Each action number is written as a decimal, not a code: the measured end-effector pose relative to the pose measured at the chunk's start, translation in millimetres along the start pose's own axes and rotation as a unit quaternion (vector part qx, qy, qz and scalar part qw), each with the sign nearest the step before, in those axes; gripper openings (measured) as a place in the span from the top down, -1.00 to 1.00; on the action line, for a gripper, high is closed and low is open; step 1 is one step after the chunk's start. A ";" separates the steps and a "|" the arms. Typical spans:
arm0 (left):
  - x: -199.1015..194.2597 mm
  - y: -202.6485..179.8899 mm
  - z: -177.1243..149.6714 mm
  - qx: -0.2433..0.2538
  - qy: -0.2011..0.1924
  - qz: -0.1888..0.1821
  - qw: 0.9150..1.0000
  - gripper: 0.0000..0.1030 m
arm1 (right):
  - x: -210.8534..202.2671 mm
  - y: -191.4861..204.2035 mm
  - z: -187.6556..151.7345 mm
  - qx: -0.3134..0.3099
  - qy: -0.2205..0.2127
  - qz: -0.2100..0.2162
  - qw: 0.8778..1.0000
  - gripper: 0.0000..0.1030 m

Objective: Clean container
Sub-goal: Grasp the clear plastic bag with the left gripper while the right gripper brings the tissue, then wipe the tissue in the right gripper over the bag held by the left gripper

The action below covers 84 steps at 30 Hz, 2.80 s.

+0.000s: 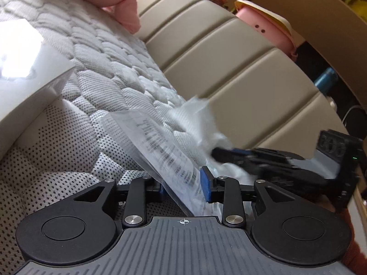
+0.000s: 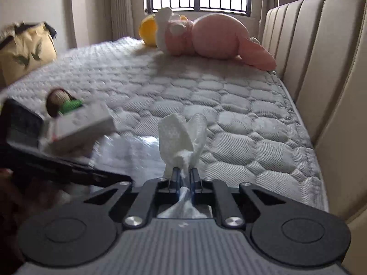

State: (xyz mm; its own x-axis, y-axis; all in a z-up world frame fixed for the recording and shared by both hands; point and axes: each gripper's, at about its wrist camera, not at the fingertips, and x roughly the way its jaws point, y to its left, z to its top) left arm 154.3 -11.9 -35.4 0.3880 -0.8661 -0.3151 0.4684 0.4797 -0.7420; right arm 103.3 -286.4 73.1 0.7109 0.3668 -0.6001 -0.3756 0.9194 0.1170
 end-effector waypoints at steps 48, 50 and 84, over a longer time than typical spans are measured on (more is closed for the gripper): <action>28.1 -63.3 14.3 0.110 -0.029 0.104 0.988 0.61 | -72.0 -38.7 -142.9 0.276 -0.137 0.121 0.944 0.61; 16.3 -83.7 23.6 0.187 -0.041 0.127 0.973 0.61 | -85.8 -49.2 -148.5 0.291 -0.163 0.119 0.935 0.61; 66.7 -61.9 4.9 -0.021 0.030 0.079 0.996 -0.23 | -76.5 -25.4 -143.9 0.220 -0.169 0.000 0.961 0.60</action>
State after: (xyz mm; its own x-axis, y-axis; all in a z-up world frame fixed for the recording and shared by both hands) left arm 155.0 -98.7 -7.6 0.4057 -0.7873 -0.4643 0.3708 0.6060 -0.7037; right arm -27.1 -358.2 2.1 0.8911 0.3235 -0.3184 -0.1399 0.8631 0.4853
